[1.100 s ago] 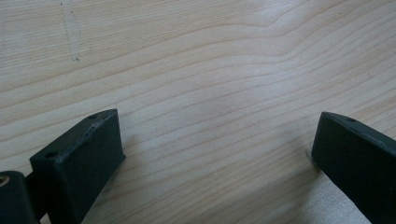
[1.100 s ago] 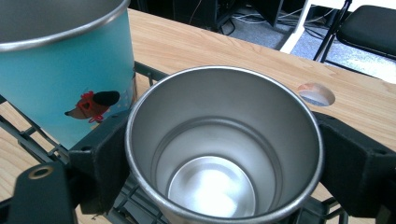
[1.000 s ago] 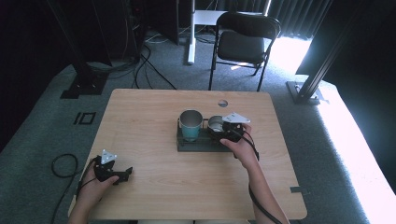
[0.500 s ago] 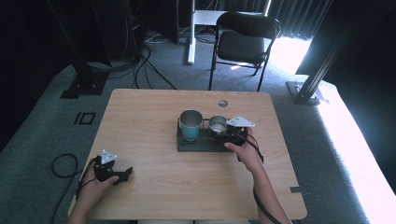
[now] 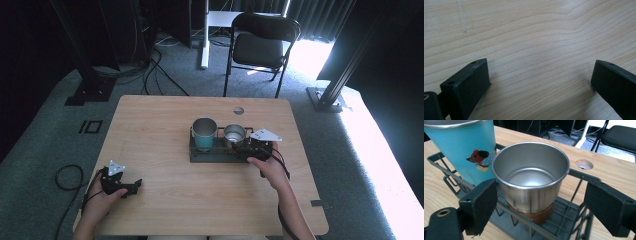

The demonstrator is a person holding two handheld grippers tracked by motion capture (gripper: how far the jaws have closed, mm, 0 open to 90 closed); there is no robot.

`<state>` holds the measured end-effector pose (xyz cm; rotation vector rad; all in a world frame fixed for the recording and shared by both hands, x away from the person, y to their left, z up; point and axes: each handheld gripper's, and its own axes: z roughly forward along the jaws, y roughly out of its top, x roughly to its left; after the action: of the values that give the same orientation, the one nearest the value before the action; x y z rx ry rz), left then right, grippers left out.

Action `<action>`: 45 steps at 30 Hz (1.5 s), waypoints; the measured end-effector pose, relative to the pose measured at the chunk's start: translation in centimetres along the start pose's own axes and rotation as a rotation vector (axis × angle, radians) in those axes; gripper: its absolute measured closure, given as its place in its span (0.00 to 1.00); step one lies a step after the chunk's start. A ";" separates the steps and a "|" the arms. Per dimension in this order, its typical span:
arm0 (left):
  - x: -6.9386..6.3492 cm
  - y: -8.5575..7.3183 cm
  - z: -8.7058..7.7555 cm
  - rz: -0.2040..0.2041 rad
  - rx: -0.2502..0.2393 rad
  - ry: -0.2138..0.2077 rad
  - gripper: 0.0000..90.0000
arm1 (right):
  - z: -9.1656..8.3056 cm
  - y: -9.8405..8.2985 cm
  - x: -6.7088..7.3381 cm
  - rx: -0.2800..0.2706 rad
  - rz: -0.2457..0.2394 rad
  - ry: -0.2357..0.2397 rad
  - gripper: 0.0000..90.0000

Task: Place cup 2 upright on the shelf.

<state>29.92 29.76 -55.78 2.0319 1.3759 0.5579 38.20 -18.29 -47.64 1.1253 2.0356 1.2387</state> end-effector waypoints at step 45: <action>0.0 0.0 0.0 -0.001 -0.001 -0.001 0.03 | -6.5 -6.3 -4.7 0.010 0.092 -0.118 0.13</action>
<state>29.91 29.75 -55.78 2.0304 1.3758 0.5571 33.35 -26.87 -50.22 1.2785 1.9246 1.1776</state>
